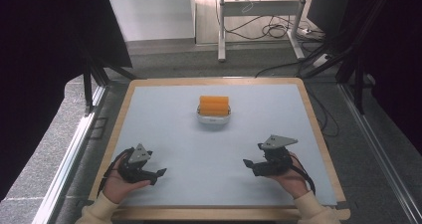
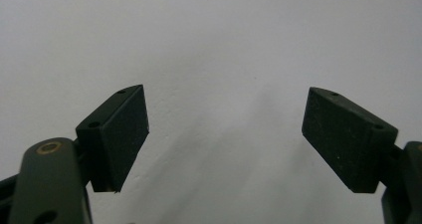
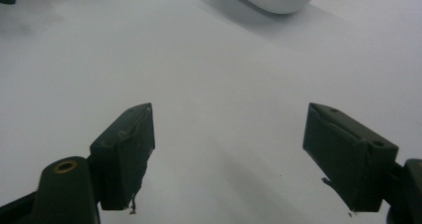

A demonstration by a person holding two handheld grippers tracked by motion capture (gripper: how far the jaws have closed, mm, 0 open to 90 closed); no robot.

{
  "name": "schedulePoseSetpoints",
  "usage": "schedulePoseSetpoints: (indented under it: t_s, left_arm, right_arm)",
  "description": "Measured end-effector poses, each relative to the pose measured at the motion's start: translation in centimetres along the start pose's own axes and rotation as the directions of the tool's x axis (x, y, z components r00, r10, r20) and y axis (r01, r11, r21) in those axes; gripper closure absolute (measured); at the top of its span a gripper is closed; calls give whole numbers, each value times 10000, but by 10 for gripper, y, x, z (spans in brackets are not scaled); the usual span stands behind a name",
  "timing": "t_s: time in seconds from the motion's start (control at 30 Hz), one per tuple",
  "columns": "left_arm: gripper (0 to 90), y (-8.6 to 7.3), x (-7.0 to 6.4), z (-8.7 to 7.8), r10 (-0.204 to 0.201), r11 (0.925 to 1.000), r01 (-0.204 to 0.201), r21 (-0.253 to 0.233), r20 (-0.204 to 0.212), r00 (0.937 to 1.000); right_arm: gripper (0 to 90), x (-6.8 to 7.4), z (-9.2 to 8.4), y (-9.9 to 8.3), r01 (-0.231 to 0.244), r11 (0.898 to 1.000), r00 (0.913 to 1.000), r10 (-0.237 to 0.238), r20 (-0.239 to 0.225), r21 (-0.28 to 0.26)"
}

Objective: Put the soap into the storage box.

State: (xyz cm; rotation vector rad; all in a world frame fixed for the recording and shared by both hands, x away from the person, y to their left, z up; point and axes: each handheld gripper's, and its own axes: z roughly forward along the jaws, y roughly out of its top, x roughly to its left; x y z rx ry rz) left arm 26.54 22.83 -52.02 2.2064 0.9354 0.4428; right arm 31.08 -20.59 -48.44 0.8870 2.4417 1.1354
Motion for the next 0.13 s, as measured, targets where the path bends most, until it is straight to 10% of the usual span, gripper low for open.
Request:
schedulePoseSetpoints:
  t_s: [0.13]
  left_arm:
    - [185,1,0,2,-29,10000,29,79,-5,10000]
  right_arm:
    - [182,-1,-2,-4,-150,9999,9999,149,-19,-48]
